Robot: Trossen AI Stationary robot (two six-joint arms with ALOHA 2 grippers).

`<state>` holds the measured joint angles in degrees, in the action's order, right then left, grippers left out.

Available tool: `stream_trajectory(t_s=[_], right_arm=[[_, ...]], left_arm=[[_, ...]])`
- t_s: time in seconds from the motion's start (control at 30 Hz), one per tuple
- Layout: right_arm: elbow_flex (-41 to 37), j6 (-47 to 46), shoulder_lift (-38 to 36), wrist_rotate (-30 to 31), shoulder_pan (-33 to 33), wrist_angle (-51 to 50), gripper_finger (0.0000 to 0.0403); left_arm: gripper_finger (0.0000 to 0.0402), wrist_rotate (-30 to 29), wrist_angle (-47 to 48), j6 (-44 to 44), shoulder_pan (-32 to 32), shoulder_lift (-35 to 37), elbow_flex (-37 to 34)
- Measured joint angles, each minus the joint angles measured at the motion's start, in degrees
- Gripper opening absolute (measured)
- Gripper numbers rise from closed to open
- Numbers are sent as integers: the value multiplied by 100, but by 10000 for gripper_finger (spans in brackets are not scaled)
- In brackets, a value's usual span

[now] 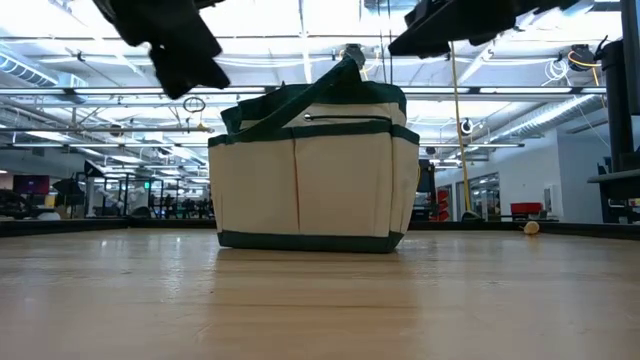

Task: Pick & Place Garden tools in Gardening bag
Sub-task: Put the left hand rake into the gardening bag

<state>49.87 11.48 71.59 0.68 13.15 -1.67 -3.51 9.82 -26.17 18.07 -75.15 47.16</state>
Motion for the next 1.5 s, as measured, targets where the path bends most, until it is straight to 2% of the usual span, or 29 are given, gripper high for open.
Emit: stream_trajectory(t_s=[0.13, 0.4, 0.57, 1.0, 1.2, 1.5], right_arm=[[0, 7, 2, 237, 205, -36, 191], [0, 9, 2, 232, 552, 15, 186], [0, 7, 2, 232, 648, 8, 186], [0, 9, 2, 232, 647, 9, 185], [0, -23, 2, 231, 647, 7, 185], [-1, -28, 4, 230, 647, 9, 185]], left_arm=[[177, -8, 371, -624, 157, 216, 4], [177, -10, 2394, -2290, 448, 638, -2], [177, 0, 3316, -3241, 687, 664, -2], [177, 127, 4967, -4896, 1248, 662, -2], [177, 349, 5143, -5466, 1502, 660, -158], [177, 955, 5012, -6099, 1899, 616, -839]])
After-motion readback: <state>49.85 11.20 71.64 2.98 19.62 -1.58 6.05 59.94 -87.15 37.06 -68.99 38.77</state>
